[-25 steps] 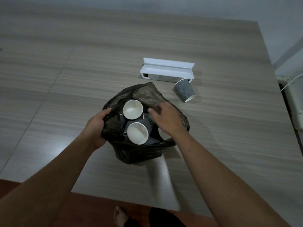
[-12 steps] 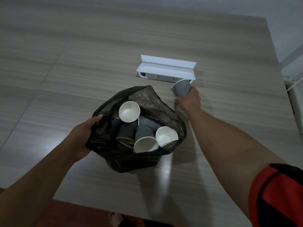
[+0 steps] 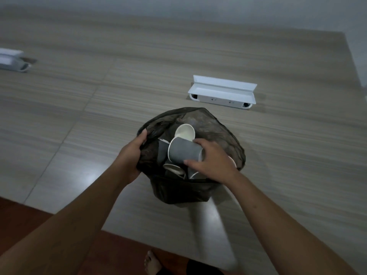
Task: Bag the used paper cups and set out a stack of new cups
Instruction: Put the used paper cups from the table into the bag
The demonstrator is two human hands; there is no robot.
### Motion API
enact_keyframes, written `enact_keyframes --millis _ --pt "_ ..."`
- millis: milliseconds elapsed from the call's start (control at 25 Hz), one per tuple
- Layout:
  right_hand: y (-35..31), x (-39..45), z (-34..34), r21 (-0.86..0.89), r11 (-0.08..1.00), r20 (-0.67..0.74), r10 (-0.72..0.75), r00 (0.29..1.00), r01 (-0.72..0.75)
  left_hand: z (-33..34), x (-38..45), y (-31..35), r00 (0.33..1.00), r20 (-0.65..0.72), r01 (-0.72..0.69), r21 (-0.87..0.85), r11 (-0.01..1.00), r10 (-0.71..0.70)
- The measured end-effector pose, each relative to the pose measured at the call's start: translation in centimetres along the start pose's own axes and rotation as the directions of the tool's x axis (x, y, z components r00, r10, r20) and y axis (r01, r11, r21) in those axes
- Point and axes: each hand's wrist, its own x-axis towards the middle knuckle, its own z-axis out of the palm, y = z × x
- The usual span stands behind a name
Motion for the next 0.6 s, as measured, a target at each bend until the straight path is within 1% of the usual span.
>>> enact_keyframes --millis 40,80,120,160,200,240,280,320,360,400,440,480,520,600 --pt "-0.7 0.6 1.0 -0.088 0.995 0.022 -0.034 0.999 0.035 -0.3 -0.3 0.2 1.0 -0.021 -0.015 -0.001 1.0 0.015" --pt "-1.5 1.2 1.6 -0.142 0.986 0.079 -0.076 0.994 0.087 -0.6 -0.7 0.3 0.999 -0.025 -0.035 0.006 0.999 0.035" --pt "-2.2 1.7 1.8 -0.173 0.975 0.154 -0.115 0.981 0.141 -0.9 -0.9 0.3 0.998 -0.022 -0.056 0.016 0.998 0.056" --pt "-2.5 2.1 1.8 -0.183 0.966 0.192 -0.147 0.97 0.183 -1.2 -1.0 0.3 0.997 -0.021 -0.073 0.027 0.997 0.074" --pt "-2.2 2.2 1.4 -0.174 0.966 0.136 -0.167 0.976 0.19 -1.6 -1.1 0.2 0.996 -0.026 -0.084 0.036 0.996 0.085" --pt "-1.3 2.2 0.7 -0.15 0.98 -0.034 -0.135 0.99 0.128 -1.8 -1.4 0.2 0.995 -0.029 -0.089 0.039 0.995 0.09" --pt "0.3 2.6 -0.1 -0.115 0.993 -0.247 -0.014 0.969 -0.015 -2.0 -1.6 0.2 0.995 -0.038 -0.093 0.035 0.995 0.094" --pt "2.4 2.9 -1.0 -0.094 0.971 -0.386 0.169 0.907 -0.221 -2.3 -1.8 0.1 0.994 -0.049 -0.094 0.028 0.995 0.095" --pt "4.5 3.1 -1.9 -0.071 0.9 -0.382 0.373 0.845 -0.43 -2.5 -1.9 0.0 0.994 -0.054 -0.095 0.024 0.995 0.096" --pt "6.3 2.8 -2.3 -0.042 0.808 -0.272 0.557 0.784 -0.588 -2.6 -2.0 -0.1 0.994 -0.052 -0.094 0.023 0.995 0.095" --pt "7.5 2.4 -2.4 -0.01 0.74 -0.128 0.666 0.735 -0.672 -2.6 -2.1 -0.2 0.994 -0.049 -0.095 0.029 0.995 0.096" --pt "7.9 1.9 -2.4 0.06 0.726 -0.055 0.688 0.724 -0.685 -2.6 -2.2 -0.2 0.995 -0.042 -0.093 0.034 0.995 0.094" --pt "8.6 1.4 -2.3 0.14 0.733 -0.078 0.678 0.731 -0.666 -2.2 -2.3 -0.2 0.995 -0.031 -0.09 0.039 0.995 0.092" --pt "8.7 0.5 -3.3 0.315 0.716 -0.195 0.692 0.695 -0.624 -1.2 -2.5 0.0 0.995 -0.004 -0.097 0.046 0.994 0.097"
